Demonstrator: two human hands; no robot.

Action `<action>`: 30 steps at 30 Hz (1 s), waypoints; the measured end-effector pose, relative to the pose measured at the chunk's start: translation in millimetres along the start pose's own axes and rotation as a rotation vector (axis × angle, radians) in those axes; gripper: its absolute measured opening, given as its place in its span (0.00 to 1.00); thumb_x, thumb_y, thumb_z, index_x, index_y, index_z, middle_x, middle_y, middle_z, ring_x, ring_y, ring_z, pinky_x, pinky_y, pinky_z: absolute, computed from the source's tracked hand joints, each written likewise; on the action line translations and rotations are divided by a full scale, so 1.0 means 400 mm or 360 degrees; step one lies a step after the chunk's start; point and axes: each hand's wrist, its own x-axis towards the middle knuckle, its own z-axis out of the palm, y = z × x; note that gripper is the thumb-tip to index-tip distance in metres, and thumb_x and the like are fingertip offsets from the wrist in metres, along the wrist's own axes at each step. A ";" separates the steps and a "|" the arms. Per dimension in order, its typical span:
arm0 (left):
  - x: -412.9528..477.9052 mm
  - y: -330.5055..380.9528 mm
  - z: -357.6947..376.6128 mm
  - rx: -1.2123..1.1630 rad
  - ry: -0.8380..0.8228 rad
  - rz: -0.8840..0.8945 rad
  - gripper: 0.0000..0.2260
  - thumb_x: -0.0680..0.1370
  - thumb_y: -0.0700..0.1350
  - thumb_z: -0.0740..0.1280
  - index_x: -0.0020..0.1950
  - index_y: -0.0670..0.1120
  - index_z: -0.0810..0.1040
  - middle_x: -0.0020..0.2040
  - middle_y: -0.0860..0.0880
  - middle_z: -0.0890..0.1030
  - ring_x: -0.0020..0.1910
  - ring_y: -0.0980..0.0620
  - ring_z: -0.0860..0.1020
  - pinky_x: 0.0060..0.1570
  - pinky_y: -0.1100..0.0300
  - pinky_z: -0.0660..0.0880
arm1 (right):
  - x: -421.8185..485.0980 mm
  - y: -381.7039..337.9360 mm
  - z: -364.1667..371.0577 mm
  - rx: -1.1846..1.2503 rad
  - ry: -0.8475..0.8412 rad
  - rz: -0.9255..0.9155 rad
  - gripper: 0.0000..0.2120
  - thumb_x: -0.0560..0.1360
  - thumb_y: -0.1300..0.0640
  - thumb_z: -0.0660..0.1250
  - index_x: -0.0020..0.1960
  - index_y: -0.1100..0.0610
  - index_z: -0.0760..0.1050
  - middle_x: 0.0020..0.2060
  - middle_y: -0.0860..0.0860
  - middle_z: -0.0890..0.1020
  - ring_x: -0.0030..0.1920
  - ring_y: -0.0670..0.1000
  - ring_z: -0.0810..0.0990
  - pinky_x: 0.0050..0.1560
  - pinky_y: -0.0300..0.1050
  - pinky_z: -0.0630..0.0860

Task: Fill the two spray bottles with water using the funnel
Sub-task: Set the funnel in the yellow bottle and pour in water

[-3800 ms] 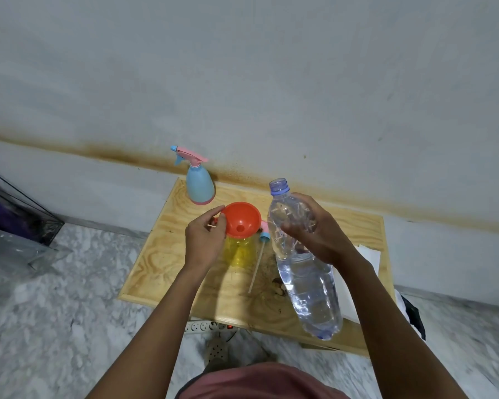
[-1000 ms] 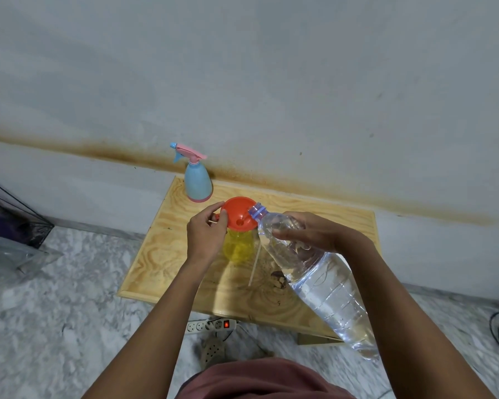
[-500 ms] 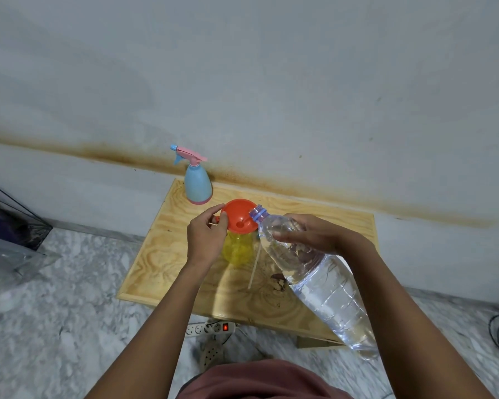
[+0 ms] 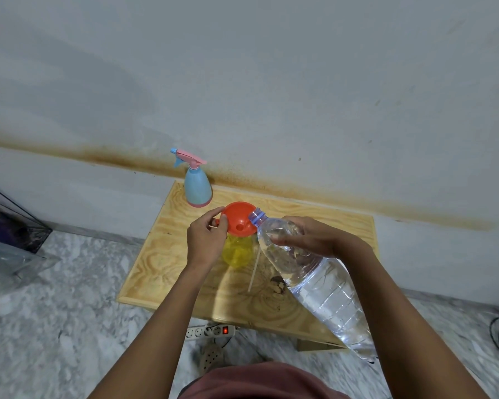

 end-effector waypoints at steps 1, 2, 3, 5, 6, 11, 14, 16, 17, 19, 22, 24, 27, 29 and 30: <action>-0.001 0.001 0.000 0.0000 0.0001 0.0005 0.11 0.80 0.44 0.67 0.62 0.50 0.82 0.37 0.49 0.79 0.38 0.45 0.82 0.47 0.46 0.83 | -0.002 -0.004 0.001 -0.0001 0.0004 -0.0009 0.17 0.69 0.33 0.69 0.53 0.40 0.76 0.48 0.44 0.82 0.48 0.48 0.82 0.48 0.45 0.77; -0.001 0.001 0.000 0.0000 0.0003 0.0012 0.11 0.80 0.44 0.67 0.61 0.50 0.82 0.37 0.48 0.79 0.39 0.43 0.83 0.47 0.46 0.83 | -0.002 -0.005 0.000 -0.0009 -0.0001 -0.0022 0.12 0.72 0.36 0.69 0.51 0.40 0.76 0.47 0.44 0.82 0.48 0.48 0.81 0.48 0.45 0.77; -0.001 0.001 0.000 0.0002 0.0002 0.0021 0.10 0.80 0.44 0.67 0.61 0.51 0.82 0.37 0.48 0.79 0.40 0.41 0.83 0.47 0.45 0.83 | -0.003 -0.007 0.000 -0.0008 0.0000 -0.0030 0.09 0.74 0.39 0.69 0.51 0.40 0.75 0.46 0.43 0.81 0.47 0.47 0.81 0.48 0.45 0.76; -0.001 -0.002 0.000 0.0009 -0.0002 0.0036 0.09 0.80 0.44 0.67 0.58 0.55 0.82 0.37 0.49 0.78 0.40 0.39 0.82 0.47 0.43 0.82 | -0.005 -0.007 0.000 -0.0015 0.0006 -0.0035 0.11 0.74 0.41 0.69 0.55 0.41 0.76 0.48 0.43 0.82 0.50 0.48 0.81 0.52 0.47 0.77; 0.001 -0.003 0.001 0.0011 0.0000 0.0039 0.09 0.80 0.45 0.67 0.56 0.56 0.82 0.36 0.49 0.78 0.38 0.41 0.81 0.46 0.42 0.82 | -0.005 -0.006 0.000 -0.0022 0.0013 -0.0032 0.14 0.74 0.40 0.69 0.57 0.42 0.76 0.50 0.44 0.82 0.51 0.48 0.82 0.54 0.49 0.78; 0.005 -0.008 0.003 0.0011 0.0009 0.0044 0.09 0.80 0.44 0.67 0.57 0.55 0.82 0.34 0.51 0.75 0.35 0.51 0.77 0.46 0.42 0.82 | -0.016 -0.010 0.004 -0.0068 0.0069 -0.0078 0.24 0.71 0.35 0.70 0.64 0.44 0.75 0.55 0.44 0.82 0.54 0.47 0.81 0.60 0.52 0.77; 0.006 -0.008 0.003 0.0006 0.0005 0.0036 0.09 0.80 0.44 0.68 0.57 0.55 0.82 0.35 0.50 0.76 0.36 0.48 0.79 0.47 0.43 0.82 | -0.032 -0.022 0.008 -0.0026 0.0113 -0.0106 0.22 0.75 0.42 0.70 0.66 0.45 0.72 0.54 0.40 0.79 0.51 0.38 0.79 0.52 0.36 0.78; 0.007 -0.009 0.003 0.0012 0.0003 0.0035 0.09 0.80 0.44 0.67 0.58 0.53 0.83 0.34 0.51 0.76 0.36 0.48 0.79 0.47 0.43 0.82 | -0.038 -0.023 0.013 -0.0008 0.0148 -0.0158 0.21 0.74 0.42 0.69 0.65 0.41 0.69 0.53 0.37 0.77 0.51 0.38 0.79 0.45 0.32 0.77; 0.006 -0.008 0.003 0.0014 0.0002 0.0038 0.09 0.80 0.44 0.67 0.58 0.53 0.83 0.34 0.51 0.76 0.35 0.47 0.80 0.47 0.43 0.82 | -0.041 -0.021 0.016 -0.0019 0.0177 -0.0188 0.21 0.73 0.40 0.69 0.64 0.38 0.69 0.54 0.36 0.77 0.53 0.39 0.79 0.47 0.34 0.78; 0.005 -0.005 0.002 0.0014 -0.0002 0.0048 0.09 0.80 0.44 0.67 0.57 0.55 0.82 0.35 0.50 0.77 0.37 0.41 0.81 0.47 0.43 0.82 | -0.047 -0.016 0.017 -0.0015 0.0251 -0.0232 0.20 0.71 0.37 0.69 0.61 0.31 0.68 0.56 0.35 0.76 0.54 0.39 0.79 0.47 0.35 0.77; 0.002 -0.002 0.002 0.0022 -0.0004 0.0043 0.09 0.80 0.45 0.67 0.57 0.55 0.82 0.35 0.50 0.78 0.41 0.38 0.82 0.48 0.43 0.82 | -0.058 -0.004 0.011 0.0073 0.0417 -0.0340 0.19 0.71 0.36 0.71 0.58 0.27 0.68 0.55 0.37 0.78 0.48 0.35 0.81 0.44 0.33 0.75; 0.002 -0.001 0.001 0.0036 -0.0001 0.0041 0.09 0.80 0.45 0.67 0.58 0.55 0.82 0.36 0.49 0.78 0.42 0.38 0.82 0.49 0.43 0.82 | -0.066 0.001 0.004 0.0159 0.0560 -0.0423 0.20 0.68 0.37 0.70 0.58 0.26 0.68 0.56 0.38 0.78 0.49 0.40 0.82 0.42 0.38 0.77; 0.002 0.001 -0.001 0.0039 0.0002 0.0026 0.09 0.80 0.45 0.67 0.58 0.55 0.82 0.36 0.49 0.77 0.43 0.37 0.82 0.49 0.43 0.82 | -0.072 0.000 -0.016 0.0345 0.0791 -0.0499 0.22 0.67 0.38 0.68 0.60 0.31 0.68 0.55 0.35 0.78 0.49 0.40 0.82 0.37 0.36 0.78; 0.003 0.004 -0.002 0.0045 0.0005 0.0020 0.09 0.80 0.45 0.68 0.59 0.54 0.82 0.35 0.50 0.76 0.43 0.37 0.82 0.49 0.43 0.82 | -0.064 0.008 -0.034 0.0373 0.0983 -0.0529 0.23 0.68 0.39 0.67 0.62 0.32 0.68 0.56 0.35 0.78 0.52 0.43 0.82 0.45 0.38 0.79; 0.006 0.004 -0.003 0.0055 0.0008 0.0015 0.10 0.80 0.46 0.68 0.61 0.53 0.82 0.36 0.50 0.76 0.42 0.38 0.82 0.50 0.43 0.82 | -0.056 0.017 -0.043 0.0390 0.1061 -0.0541 0.23 0.70 0.40 0.67 0.63 0.33 0.67 0.57 0.38 0.79 0.53 0.48 0.83 0.47 0.43 0.79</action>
